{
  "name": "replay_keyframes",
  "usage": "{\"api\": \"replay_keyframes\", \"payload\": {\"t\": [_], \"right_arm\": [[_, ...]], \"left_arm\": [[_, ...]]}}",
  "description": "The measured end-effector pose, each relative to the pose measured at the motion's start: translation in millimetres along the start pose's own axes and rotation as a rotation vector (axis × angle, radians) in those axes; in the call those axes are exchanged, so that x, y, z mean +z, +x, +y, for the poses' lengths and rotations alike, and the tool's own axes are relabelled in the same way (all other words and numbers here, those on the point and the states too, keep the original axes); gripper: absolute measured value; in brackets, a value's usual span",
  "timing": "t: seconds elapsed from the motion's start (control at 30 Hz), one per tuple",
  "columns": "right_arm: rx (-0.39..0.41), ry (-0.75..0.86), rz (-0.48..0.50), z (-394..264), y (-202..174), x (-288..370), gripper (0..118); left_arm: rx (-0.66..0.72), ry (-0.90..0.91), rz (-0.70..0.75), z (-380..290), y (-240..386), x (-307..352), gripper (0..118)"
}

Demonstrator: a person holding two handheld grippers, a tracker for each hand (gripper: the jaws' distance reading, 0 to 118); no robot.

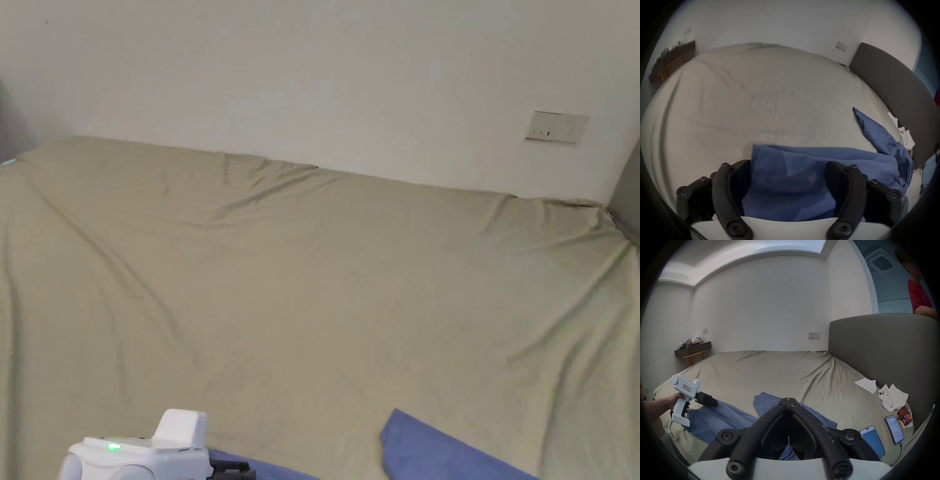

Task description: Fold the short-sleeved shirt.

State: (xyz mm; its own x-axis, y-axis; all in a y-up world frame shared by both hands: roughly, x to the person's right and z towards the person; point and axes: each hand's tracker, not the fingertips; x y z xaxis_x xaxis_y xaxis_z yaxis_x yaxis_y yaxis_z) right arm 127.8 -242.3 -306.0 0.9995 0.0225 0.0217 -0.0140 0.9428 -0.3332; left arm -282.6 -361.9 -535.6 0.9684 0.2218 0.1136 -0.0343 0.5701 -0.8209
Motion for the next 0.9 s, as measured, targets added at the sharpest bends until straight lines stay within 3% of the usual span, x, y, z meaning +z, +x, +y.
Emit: {"api": "replay_keyframes", "payload": {"t": [0.07, 0.1, 0.13, 0.17, 0.2, 0.3, 0.4, 0.43, 0.5, 0.57, 0.73, 0.9], "right_arm": [[0.008, -0.01, 0.002, -0.6, -0.8, -3.6, 1], [0.012, -0.017, 0.004, -1.4, -1.1, -5.6, 1], [0.014, -0.026, 0.01, -2.5, -0.8, -8.5, 1], [0.014, -0.038, 0.018, -3.3, -0.2, -11.5, 1], [0.013, -0.062, 0.03, -4.2, 0.8, -16.5, 1], [0.04, -0.102, 0.051, -4.3, 12.3, -33.2, 1], [0.077, -0.137, 0.072, 2.1, 38.8, -63.2, 3], [0.086, -0.191, 0.094, 6.3, 48.6, -78.7, 11], [0.074, -0.273, 0.125, 11.1, 67.6, -108.9, 68], [0.067, -0.338, 0.146, 10.3, 79.1, -142.3, 108], [0.055, -0.518, 0.186, 1.0, 93.1, -217.5, 108], [0.008, -0.695, 0.11, -25.4, 105.5, -265.3, 100]], "left_arm": [[-0.07, 0.092, 0.051, -8.7, 7.8, 5.3, 83], [-0.09, 0.103, 0.067, -9.5, 11.5, 7.8, 63], [-0.085, 0.1, 0.074, -10.8, 14.3, 8.0, 28], [-0.074, 0.102, 0.051, -12.7, 15.6, 8.3, 9], [-0.026, 0.098, -0.036, -14.6, 19.1, 9.1, 9], [-0.076, 0.115, 0.055, -20.6, 28.8, 8.1, 9], [-0.07, 0.102, 0.042, -19.7, 27.0, 9.8, 9], [-0.069, 0.097, 0.037, -17.9, 24.7, 9.4, 9], [-0.074, 0.086, 0.034, -17.1, 24.9, 9.2, 9], [-0.089, 0.078, 0.038, -16.1, 26.9, 8.0, 9], [-0.117, 0.076, 0.054, -16.9, 30.5, 5.9, 9], [-0.093, 0.07, 0.041, -15.8, 28.0, 6.7, 9]]}}
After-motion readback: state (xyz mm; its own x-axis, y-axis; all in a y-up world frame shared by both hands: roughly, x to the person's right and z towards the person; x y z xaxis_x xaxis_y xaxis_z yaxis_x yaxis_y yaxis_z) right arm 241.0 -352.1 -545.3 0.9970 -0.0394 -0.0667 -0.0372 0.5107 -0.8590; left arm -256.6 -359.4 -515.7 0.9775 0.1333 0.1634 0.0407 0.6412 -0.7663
